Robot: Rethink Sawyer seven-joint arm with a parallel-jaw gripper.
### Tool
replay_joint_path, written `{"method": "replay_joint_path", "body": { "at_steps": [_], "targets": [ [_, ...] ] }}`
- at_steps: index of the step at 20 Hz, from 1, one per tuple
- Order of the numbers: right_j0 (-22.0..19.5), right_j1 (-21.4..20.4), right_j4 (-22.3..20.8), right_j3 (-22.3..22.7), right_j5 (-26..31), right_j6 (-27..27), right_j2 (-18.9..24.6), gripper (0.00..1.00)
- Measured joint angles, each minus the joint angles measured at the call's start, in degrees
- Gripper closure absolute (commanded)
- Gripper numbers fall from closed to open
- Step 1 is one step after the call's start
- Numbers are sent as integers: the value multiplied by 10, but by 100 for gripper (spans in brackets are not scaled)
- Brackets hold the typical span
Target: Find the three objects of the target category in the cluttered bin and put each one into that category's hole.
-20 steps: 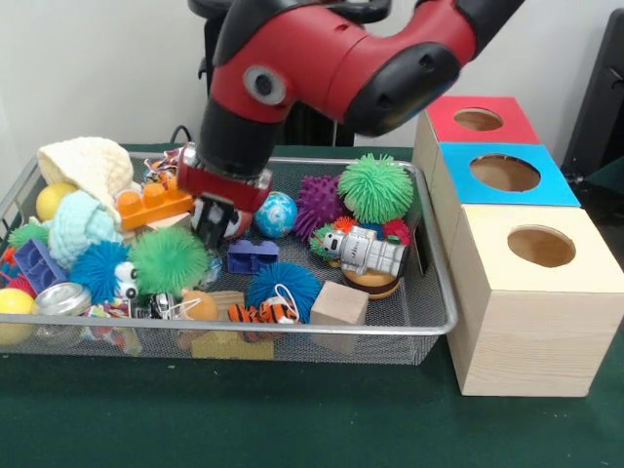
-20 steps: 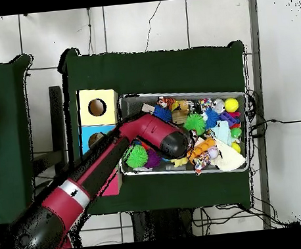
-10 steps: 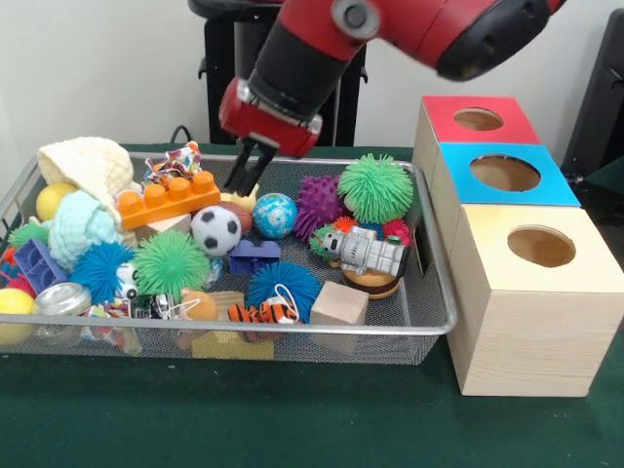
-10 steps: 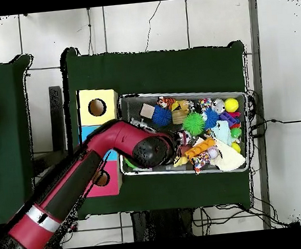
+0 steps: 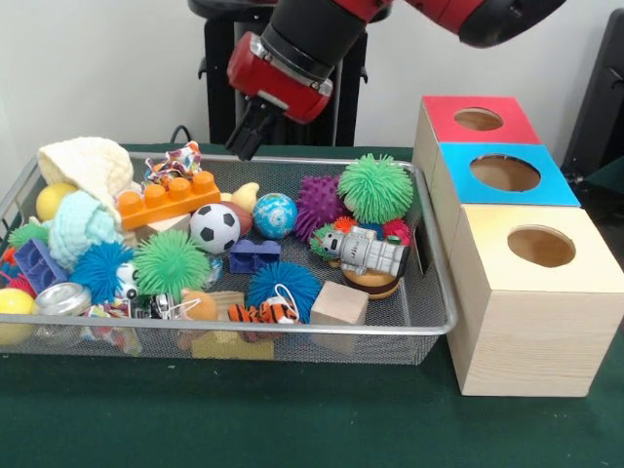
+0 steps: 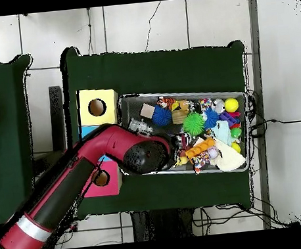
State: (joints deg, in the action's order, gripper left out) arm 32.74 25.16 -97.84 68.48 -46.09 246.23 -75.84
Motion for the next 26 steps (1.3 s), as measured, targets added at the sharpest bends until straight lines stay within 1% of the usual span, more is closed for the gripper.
{"method": "replay_joint_path", "body": {
  "at_steps": [2,6,7,11,12,15,16,17,19,23,26],
  "targets": [
    [-3,0,2,2,1,0,0,100],
    [-34,-17,35,-3,34,-4,16,100],
    [-55,-32,55,-6,58,-13,32,100],
    [-91,-56,82,-10,95,-35,61,100],
    [-115,-71,95,-12,115,-57,81,100],
    [-143,-89,109,-12,134,-92,108,100],
    [-160,-101,116,-12,141,-121,127,100],
    [-169,-108,121,-12,142,-137,138,100],
    [-182,-118,127,-12,143,-167,156,100],
    [-194,-131,137,-12,143,-211,182,100],
    [-195,-139,146,-12,143,-230,197,100]
  ]
}}
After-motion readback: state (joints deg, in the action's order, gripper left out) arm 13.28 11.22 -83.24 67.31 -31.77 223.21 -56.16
